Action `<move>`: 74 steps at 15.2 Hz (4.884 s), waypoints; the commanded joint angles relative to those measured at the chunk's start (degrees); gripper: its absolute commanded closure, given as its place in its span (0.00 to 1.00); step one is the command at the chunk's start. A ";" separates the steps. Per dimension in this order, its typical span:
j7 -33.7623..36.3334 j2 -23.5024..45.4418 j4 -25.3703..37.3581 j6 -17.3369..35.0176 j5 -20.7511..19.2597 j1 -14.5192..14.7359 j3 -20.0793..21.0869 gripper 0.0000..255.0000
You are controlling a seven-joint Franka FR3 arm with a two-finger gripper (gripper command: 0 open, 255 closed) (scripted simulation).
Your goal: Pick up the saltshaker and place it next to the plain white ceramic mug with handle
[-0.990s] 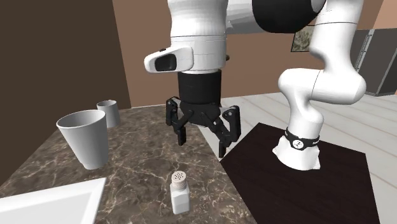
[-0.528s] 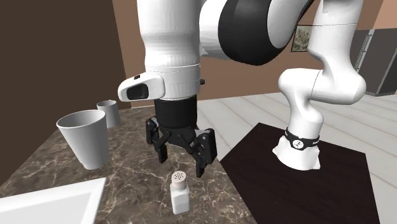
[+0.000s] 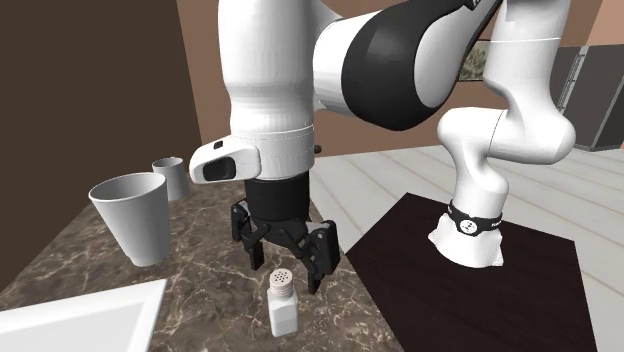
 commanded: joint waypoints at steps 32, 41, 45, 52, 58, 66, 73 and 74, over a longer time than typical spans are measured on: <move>1.47 -5.42 8.63 -13.85 -1.81 0.21 -0.07 1.00; 1.81 -6.50 14.35 -20.61 -2.14 0.25 -0.03 1.00; 1.89 -6.65 17.25 -23.66 -2.19 0.26 -0.02 1.00; -4.91 -6.05 18.92 -24.88 -2.11 -3.13 -3.44 1.00; -13.44 -3.32 22.10 -25.69 -1.19 -7.43 -7.54 1.00; -25.20 3.93 30.59 -27.98 2.05 -14.29 -12.32 1.00; -35.06 13.84 43.12 -32.09 6.91 -22.52 -15.00 1.00; -36.35 15.55 45.46 -32.93 7.72 -23.96 -15.21 1.00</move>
